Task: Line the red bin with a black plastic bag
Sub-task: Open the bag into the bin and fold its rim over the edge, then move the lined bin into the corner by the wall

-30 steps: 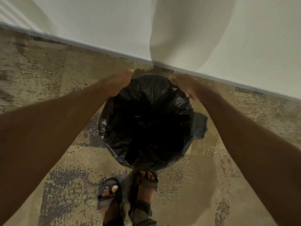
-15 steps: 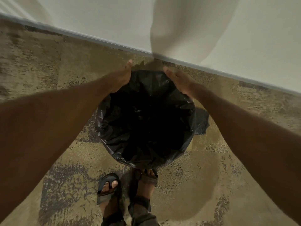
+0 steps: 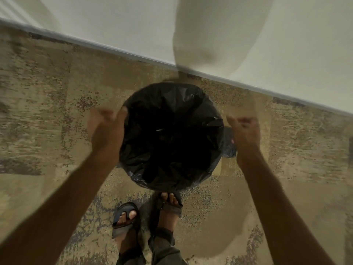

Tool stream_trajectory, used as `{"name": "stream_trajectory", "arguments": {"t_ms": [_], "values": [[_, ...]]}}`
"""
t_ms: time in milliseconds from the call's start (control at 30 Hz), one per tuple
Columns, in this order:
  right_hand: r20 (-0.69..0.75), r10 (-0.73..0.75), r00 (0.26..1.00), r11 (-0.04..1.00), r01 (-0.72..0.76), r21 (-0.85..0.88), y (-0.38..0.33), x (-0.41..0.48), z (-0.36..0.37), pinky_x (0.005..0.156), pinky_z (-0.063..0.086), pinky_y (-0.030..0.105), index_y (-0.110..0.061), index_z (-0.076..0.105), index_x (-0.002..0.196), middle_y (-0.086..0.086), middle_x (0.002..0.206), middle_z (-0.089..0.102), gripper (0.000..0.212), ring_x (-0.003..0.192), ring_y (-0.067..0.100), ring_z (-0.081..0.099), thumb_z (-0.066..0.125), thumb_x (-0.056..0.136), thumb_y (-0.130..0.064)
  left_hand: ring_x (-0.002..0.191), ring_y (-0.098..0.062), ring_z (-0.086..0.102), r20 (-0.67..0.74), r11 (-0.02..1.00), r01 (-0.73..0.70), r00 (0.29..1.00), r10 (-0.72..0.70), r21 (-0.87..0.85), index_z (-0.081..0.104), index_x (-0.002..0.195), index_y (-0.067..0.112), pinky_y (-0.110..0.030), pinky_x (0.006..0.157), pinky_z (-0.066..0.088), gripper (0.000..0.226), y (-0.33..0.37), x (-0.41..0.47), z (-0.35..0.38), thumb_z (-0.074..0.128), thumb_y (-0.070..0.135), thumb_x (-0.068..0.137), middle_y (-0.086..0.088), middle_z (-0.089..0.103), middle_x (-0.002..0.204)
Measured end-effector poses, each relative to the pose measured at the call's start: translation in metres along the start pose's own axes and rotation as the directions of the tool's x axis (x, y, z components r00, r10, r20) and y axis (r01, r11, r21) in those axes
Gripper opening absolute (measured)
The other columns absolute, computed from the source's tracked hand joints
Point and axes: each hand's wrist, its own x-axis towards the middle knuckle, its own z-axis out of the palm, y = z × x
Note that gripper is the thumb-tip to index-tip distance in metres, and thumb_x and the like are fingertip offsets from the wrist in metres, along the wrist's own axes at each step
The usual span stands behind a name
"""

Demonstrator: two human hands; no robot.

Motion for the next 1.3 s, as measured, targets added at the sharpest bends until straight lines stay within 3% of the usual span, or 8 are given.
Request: {"name": "stream_trajectory", "arguments": {"t_ms": [100, 200, 267, 367, 500, 700, 933, 1300], "values": [[0.113, 0.235, 0.965, 0.968, -0.244, 0.065, 0.042, -0.042, -0.014, 0.071, 0.049, 0.033, -0.014, 0.049, 0.110, 0.001, 0.101, 0.056, 0.047, 0.092, 0.017, 0.055, 0.074, 0.080, -0.040, 0.103, -0.041, 0.057, 0.013, 0.970, 0.243, 0.970, -0.243, -0.005, 0.051, 0.112, -0.002, -0.053, 0.080, 0.051, 0.051, -0.058, -0.029, -0.020, 0.073, 0.033, 0.083, -0.027, 0.053, 0.110], [0.265, 0.488, 0.832, 0.841, -0.529, 0.113, 0.071, -0.061, -0.015, 0.082, 0.052, 0.046, -0.013, 0.049, 0.121, 0.006, 0.114, 0.055, 0.062, 0.105, 0.025, 0.054, 0.078, 0.075, -0.042, 0.106, -0.033, 0.054, 0.180, 0.836, 0.536, 0.840, -0.513, -0.119, 0.053, 0.114, 0.002, -0.049, 0.084, 0.052, 0.048, -0.092, -0.037, -0.028, 0.076, 0.029, 0.081, -0.009, 0.053, 0.117], [0.353, 0.567, 0.744, 0.753, -0.642, 0.145, 0.083, -0.069, -0.013, 0.081, 0.054, 0.050, -0.008, 0.051, 0.125, 0.007, 0.111, 0.057, 0.064, 0.103, 0.025, 0.055, 0.079, 0.074, -0.036, 0.108, -0.028, 0.057, 0.362, 0.716, 0.652, 0.748, -0.556, -0.247, 0.058, 0.112, 0.006, -0.042, 0.078, 0.052, 0.033, -0.100, -0.042, -0.030, 0.071, 0.020, 0.085, -0.009, 0.059, 0.119], [0.470, 0.560, 0.682, 0.667, -0.708, 0.232, 0.090, -0.070, -0.006, 0.072, 0.057, 0.052, -0.005, 0.057, 0.115, 0.014, 0.112, 0.065, 0.043, 0.103, 0.031, 0.062, 0.076, 0.079, -0.018, 0.104, -0.027, 0.064, 0.475, 0.686, 0.650, 0.740, -0.476, -0.327, 0.061, 0.115, 0.008, -0.038, 0.069, 0.054, 0.025, -0.109, -0.037, -0.026, 0.064, 0.009, 0.090, -0.010, 0.066, 0.116], [0.487, 0.526, 0.697, 0.626, -0.705, 0.333, 0.102, -0.068, -0.001, 0.061, 0.058, 0.050, -0.010, 0.056, 0.107, 0.018, 0.115, 0.063, 0.028, 0.103, 0.034, 0.063, 0.068, 0.083, 0.000, 0.095, -0.023, 0.065, 0.469, 0.700, 0.620, 0.765, -0.441, -0.353, 0.059, 0.110, 0.015, -0.037, 0.063, 0.052, 0.029, -0.113, -0.027, -0.024, 0.062, -0.002, 0.087, -0.005, 0.067, 0.110], [0.436, 0.432, 0.789, 0.680, -0.603, 0.418, 0.111, -0.070, -0.003, 0.059, 0.058, 0.047, -0.013, 0.055, 0.100, 0.014, 0.094, 0.073, 0.026, 0.083, 0.028, 0.074, 0.066, 0.084, 0.004, 0.103, -0.026, 0.065, 0.521, 0.673, 0.643, 0.740, -0.425, -0.365, 0.060, 0.101, 0.022, -0.045, 0.068, 0.053, 0.033, -0.118, -0.024, -0.030, 0.063, -0.007, 0.084, -0.005, 0.070, 0.109], [0.313, 0.338, 0.888, 0.798, -0.446, 0.405, 0.112, -0.082, 0.001, 0.063, 0.059, 0.043, -0.012, 0.057, 0.104, 0.018, 0.107, 0.068, 0.025, 0.098, 0.033, 0.069, 0.067, 0.085, 0.000, 0.106, -0.029, 0.065, 0.421, 0.788, 0.531, 0.820, -0.387, -0.312, 0.055, 0.115, 0.012, -0.051, 0.086, 0.052, 0.037, -0.112, -0.033, -0.027, 0.063, -0.008, 0.085, -0.010, 0.067, 0.116], [0.290, 0.229, 0.929, 0.875, -0.327, 0.356, 0.092, -0.107, 0.017, 0.066, 0.060, 0.039, -0.009, 0.058, 0.113, 0.018, 0.111, 0.067, 0.030, 0.099, 0.030, 0.069, 0.068, 0.086, -0.003, 0.107, -0.028, 0.063, 0.303, 0.838, 0.440, 0.887, -0.349, -0.322, 0.053, 0.124, 0.007, -0.037, 0.066, 0.053, 0.043, -0.105, -0.033, -0.050, 0.064, -0.007, 0.085, -0.010, 0.065, 0.117]]}}
